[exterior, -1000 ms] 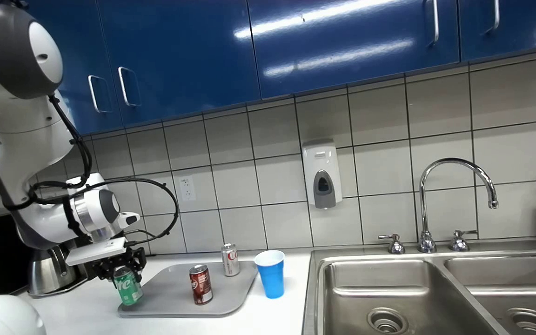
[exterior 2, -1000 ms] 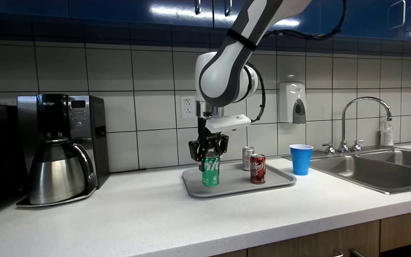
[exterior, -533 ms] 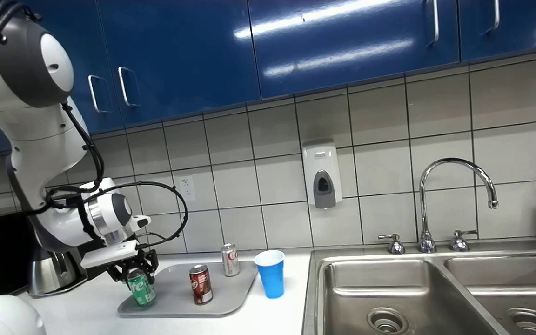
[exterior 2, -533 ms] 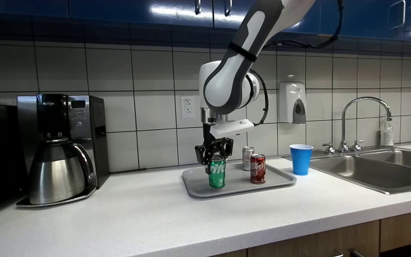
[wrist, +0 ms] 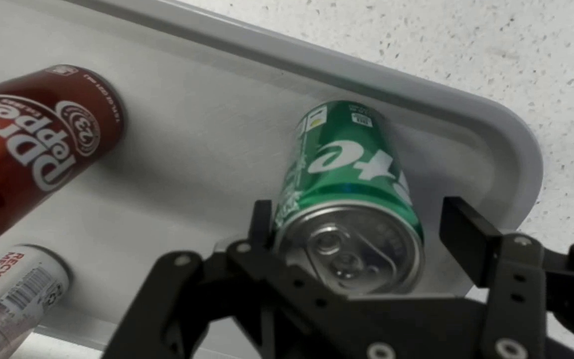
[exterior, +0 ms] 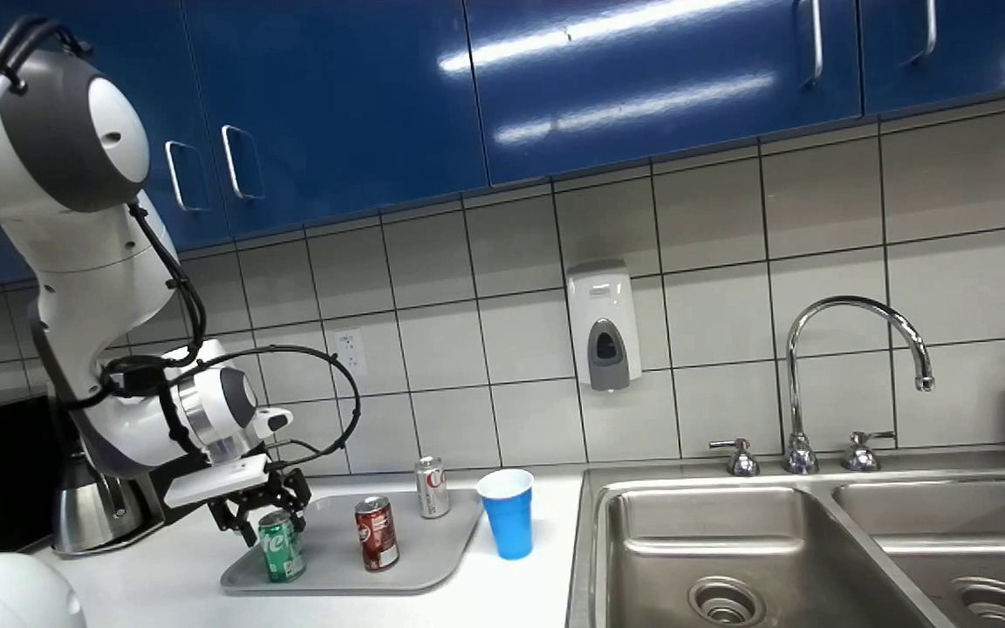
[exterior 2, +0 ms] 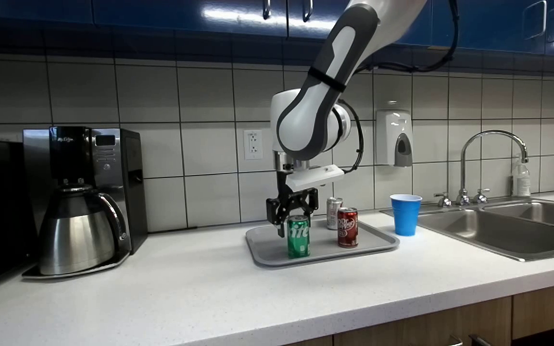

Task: Put the cans on the tray

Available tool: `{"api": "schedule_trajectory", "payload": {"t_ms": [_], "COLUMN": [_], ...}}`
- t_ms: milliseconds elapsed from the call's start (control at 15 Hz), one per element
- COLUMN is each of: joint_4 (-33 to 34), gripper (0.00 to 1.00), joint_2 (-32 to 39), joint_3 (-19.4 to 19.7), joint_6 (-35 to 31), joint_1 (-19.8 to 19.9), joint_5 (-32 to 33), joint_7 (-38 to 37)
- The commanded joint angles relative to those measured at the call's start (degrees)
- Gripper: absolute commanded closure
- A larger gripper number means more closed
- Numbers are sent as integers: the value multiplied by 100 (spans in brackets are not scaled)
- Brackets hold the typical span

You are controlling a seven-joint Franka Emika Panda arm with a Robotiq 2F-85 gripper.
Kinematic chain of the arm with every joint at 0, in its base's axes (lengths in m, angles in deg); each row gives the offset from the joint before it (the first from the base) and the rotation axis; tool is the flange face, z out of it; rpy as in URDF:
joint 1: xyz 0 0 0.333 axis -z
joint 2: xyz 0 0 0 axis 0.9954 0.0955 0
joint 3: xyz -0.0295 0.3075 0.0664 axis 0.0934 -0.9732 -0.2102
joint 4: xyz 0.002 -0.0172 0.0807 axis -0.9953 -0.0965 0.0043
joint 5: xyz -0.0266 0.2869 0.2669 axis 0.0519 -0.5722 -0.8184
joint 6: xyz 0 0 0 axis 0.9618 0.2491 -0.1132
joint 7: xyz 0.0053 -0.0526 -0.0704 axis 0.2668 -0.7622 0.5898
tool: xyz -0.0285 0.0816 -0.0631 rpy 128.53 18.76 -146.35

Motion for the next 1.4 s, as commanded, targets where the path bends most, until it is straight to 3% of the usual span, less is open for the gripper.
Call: {"api": "schedule_trajectory", "payload": {"t_ms": [0, 867, 1333], "joint_4": [134, -246, -1234], "gripper": [0, 0, 0], "joint_2": [4, -697, -1796], "joint_3": [60, -37, -251], "joint_6": [37, -386, -567], "joint_1": [-37, 64, 123], "joint_5": [202, 137, 391], "joint_7": [-238, -168, -192]}}
